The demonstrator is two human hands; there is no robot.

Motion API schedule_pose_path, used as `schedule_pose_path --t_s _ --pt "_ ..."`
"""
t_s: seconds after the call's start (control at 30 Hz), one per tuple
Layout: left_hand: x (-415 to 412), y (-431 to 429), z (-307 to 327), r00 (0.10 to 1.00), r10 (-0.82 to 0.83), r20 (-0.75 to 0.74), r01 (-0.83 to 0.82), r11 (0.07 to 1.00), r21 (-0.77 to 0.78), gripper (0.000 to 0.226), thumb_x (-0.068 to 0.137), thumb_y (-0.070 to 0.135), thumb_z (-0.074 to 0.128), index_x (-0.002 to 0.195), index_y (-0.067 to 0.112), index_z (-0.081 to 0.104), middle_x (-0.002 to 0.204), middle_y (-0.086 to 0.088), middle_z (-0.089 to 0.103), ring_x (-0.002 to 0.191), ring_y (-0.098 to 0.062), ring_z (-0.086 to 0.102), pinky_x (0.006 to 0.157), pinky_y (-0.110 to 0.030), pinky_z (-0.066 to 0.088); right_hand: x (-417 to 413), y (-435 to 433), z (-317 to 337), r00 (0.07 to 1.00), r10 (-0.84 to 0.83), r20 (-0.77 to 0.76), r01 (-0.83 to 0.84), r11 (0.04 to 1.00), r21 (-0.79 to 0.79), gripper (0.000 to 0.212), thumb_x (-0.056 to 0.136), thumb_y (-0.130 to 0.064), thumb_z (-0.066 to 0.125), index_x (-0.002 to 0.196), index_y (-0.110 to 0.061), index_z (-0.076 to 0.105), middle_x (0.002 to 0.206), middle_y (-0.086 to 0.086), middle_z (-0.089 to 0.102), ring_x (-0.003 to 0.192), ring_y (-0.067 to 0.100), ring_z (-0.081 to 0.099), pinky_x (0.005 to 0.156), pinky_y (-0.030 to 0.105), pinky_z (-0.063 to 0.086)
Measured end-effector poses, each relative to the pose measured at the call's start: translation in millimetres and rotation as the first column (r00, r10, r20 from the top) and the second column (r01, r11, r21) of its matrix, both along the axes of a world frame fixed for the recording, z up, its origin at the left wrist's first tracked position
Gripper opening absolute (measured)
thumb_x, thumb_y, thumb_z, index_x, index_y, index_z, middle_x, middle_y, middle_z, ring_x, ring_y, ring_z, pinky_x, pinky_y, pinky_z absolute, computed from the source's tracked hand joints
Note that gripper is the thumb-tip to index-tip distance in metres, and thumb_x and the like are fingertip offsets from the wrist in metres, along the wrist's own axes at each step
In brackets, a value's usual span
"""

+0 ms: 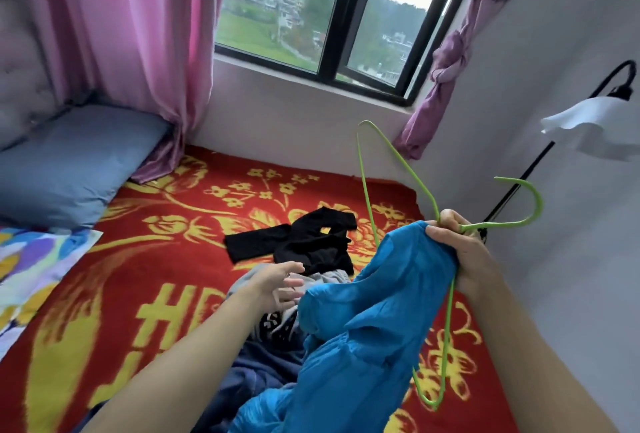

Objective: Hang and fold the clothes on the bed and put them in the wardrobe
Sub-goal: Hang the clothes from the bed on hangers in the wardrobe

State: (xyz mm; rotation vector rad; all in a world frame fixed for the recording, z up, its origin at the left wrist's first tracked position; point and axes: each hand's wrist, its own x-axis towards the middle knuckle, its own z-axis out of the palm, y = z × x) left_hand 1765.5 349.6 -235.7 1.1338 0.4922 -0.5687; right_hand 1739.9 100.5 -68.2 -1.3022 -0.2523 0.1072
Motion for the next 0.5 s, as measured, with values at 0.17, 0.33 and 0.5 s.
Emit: schedule_pose_path --t_s 0.17,0.33,0.5 --pt "-24.2 -16.0 1.8 0.978 -0.044 -0.205 0.052 0.998 0.031 0.03 0.09 0.03 0.055 0.099 0.001 0.051 0.091 -0.017 0.065 0.079 -0.027 0.06 0.067 -0.036 0.044 7.0 17.6 0.9 0.996 0.082 0.016 -0.081 0.996 -0.037 0.035 0.062 0.001 0.063 0.049 -0.023 0.041 0.063 0.003 0.064 0.056 0.013 0.06 0.051 0.021 0.051" --pt "-21.4 -2.0 17.1 0.98 0.181 0.076 -0.181 0.983 -0.008 0.016 0.087 0.0 0.053 0.077 0.011 0.058 0.078 -0.005 0.061 0.071 -0.017 0.056 0.065 -0.029 0.044 10.5 26.9 -5.1 0.989 0.146 0.03 -0.144 0.986 -0.081 0.036 0.063 0.001 0.064 0.049 -0.024 0.042 0.062 0.002 0.063 0.056 0.012 0.058 0.051 0.022 0.05" --pt "-5.6 41.4 61.4 0.89 0.399 0.22 -0.408 0.913 -0.005 0.017 0.087 0.0 0.052 0.08 0.014 0.056 0.066 -0.004 0.058 0.065 -0.017 0.052 0.06 -0.027 0.039 22.2 25.2 0.6 0.997 0.052 0.055 -0.048 0.996 -0.076 0.039 0.066 0.001 0.064 0.048 -0.025 0.041 0.061 0.001 0.063 0.054 0.011 0.057 0.047 0.019 0.047"
